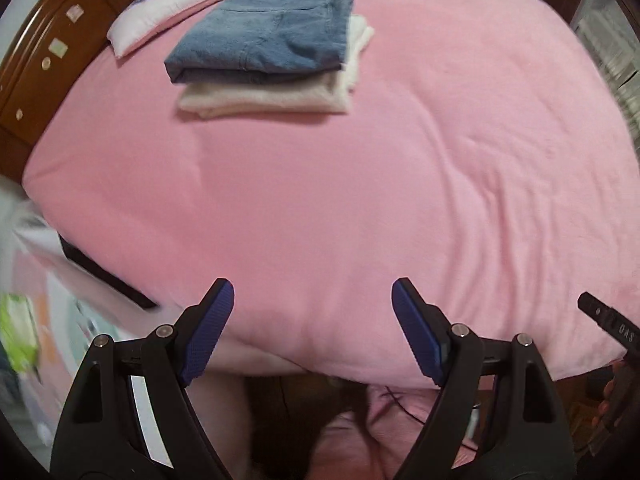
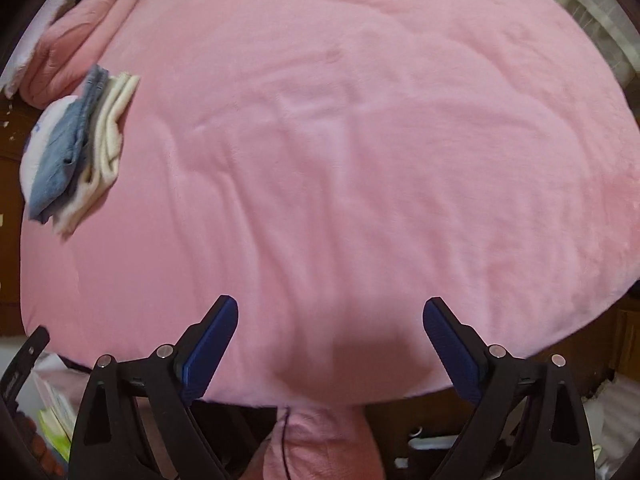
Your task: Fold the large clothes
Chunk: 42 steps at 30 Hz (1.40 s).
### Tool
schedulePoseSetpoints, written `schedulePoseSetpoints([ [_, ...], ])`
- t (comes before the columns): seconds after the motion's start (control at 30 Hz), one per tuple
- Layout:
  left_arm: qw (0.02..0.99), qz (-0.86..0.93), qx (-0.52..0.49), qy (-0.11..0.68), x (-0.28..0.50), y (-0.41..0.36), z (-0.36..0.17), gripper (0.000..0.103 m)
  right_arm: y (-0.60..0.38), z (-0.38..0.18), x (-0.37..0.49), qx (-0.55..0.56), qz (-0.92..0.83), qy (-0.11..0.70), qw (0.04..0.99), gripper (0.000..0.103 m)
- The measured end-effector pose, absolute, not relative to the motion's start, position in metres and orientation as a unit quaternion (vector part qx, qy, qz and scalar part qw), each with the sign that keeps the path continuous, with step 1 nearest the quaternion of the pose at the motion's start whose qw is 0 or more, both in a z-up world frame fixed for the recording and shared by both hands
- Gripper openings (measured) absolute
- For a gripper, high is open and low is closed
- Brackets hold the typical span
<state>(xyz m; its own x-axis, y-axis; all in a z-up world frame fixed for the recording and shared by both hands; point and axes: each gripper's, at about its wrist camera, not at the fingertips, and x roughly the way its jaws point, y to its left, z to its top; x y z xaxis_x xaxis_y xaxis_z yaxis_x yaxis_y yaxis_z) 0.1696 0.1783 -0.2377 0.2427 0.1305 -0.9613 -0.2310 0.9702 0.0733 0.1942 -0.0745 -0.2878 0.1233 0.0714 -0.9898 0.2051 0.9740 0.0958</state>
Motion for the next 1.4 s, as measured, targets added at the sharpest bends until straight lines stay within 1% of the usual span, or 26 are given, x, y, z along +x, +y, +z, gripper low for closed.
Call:
schedulePoseSetpoints([
  [0.1,0.778,0.108,-0.046,0.617,0.146,0.142,-0.230,0.080,-0.107,-0.256,0.165,0.100,-0.049,0.649,0.753,0.097],
  [0.27,0.781,0.070,-0.043,0.619,0.118,0.059,-0.220,0.080,-0.166,-0.209,0.127,0.099,-0.042,0.619,0.778,0.099],
  [0.47,0.777,0.031,-0.050,0.626,0.120,-0.056,-0.215,0.080,-0.244,-0.192,0.103,0.116,-0.020,0.636,0.763,0.099],
  [0.53,0.776,0.004,-0.065,0.628,0.129,-0.093,-0.214,0.080,-0.274,-0.187,0.097,0.116,-0.011,0.644,0.756,0.099],
  [0.6,0.764,-0.030,-0.048,0.643,0.146,-0.133,-0.213,0.080,-0.295,-0.185,0.095,0.104,-0.010,0.647,0.755,0.099],
  [0.67,0.775,-0.049,-0.021,0.630,0.160,-0.166,-0.197,0.080,-0.317,-0.177,0.095,0.100,-0.024,0.646,0.756,0.099],
  [0.73,0.805,-0.063,-0.004,0.590,0.169,-0.193,-0.170,0.080,-0.338,-0.165,0.098,0.119,-0.023,0.637,0.762,0.100],
  [0.8,0.819,-0.067,0.009,0.570,0.170,-0.210,-0.155,0.080,-0.351,-0.154,0.103,0.118,-0.017,0.628,0.769,0.100],
  [0.9,0.827,-0.069,0.025,0.557,0.167,-0.223,-0.146,0.080,-0.362,-0.138,0.110,0.105,-0.007,0.618,0.779,0.100],
  [1.03,0.833,-0.043,0.040,0.550,0.168,-0.224,-0.136,0.080,-0.368,-0.110,0.120,0.074,-0.003,0.580,0.811,0.100],
  [1.2,0.842,-0.002,0.024,0.538,0.159,-0.194,-0.123,0.080,-0.364,-0.085,0.124,0.055,0.002,0.550,0.833,0.100],
  [1.4,0.837,0.019,0.002,0.546,0.145,-0.158,-0.124,0.082,-0.351,-0.081,0.123,0.057,0.009,0.556,0.829,0.102],
])
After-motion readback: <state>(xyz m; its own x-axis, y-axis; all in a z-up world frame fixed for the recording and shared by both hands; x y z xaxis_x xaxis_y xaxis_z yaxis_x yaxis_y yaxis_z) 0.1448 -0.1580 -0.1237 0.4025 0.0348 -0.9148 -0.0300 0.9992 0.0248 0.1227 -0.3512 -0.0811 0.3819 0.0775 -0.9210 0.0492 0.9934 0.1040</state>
